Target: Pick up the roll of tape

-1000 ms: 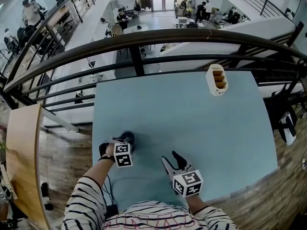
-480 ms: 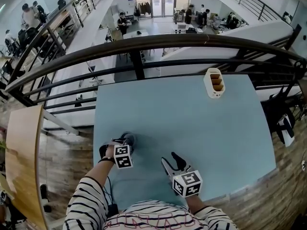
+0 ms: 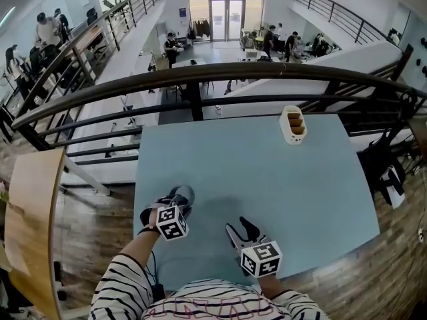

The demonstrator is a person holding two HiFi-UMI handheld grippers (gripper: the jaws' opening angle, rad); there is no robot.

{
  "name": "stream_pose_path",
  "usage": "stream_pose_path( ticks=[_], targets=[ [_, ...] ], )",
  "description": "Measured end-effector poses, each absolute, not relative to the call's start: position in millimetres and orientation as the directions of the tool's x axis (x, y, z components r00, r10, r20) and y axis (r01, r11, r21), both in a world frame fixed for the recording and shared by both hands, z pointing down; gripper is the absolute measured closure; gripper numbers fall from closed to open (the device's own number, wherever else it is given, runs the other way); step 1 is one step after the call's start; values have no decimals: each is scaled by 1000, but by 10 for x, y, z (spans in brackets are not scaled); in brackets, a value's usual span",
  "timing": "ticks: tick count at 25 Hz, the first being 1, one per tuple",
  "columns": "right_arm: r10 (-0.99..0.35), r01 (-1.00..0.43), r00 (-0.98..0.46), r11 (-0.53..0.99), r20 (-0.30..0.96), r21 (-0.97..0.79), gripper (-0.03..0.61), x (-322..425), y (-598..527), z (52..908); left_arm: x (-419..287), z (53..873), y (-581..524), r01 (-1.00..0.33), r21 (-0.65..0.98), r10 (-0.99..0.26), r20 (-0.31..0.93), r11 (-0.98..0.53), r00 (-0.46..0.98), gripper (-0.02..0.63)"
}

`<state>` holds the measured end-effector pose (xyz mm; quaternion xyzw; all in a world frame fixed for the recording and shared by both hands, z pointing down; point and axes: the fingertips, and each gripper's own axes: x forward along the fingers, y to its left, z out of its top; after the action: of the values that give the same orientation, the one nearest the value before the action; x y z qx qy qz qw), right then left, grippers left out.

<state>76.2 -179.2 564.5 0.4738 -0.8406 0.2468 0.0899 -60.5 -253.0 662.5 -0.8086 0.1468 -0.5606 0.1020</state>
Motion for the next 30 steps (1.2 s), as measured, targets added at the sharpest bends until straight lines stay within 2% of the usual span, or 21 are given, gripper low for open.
stream_pose_path(
  ticks=[9,18,20,26,30],
  targets=[
    [-794,-872,-480,385,374,-301,382,743,-1353,5475,-576,6064,-2159,-245,-399,-468,756,-884,457,529],
    [-842,-904,-410,325,351,-277,383,598,-1061,5322,-742,5557,-1717,-371,-399,-545,614,-839,571,529],
    [-854,-912,-393,313,342,-267,396,562,-1016,5273,-803,5457,-1616,-390,-397,-557,584,-831,591,529],
    [-886,-936,-336,276,321,-218,497,404,-849,5166,-1031,5253,-1358,-451,-363,-579,506,-815,639,529],
    [-901,-950,-297,245,317,-194,514,303,-701,5163,-1139,5129,-1170,-491,-316,-584,450,-812,675,529]
  ],
)
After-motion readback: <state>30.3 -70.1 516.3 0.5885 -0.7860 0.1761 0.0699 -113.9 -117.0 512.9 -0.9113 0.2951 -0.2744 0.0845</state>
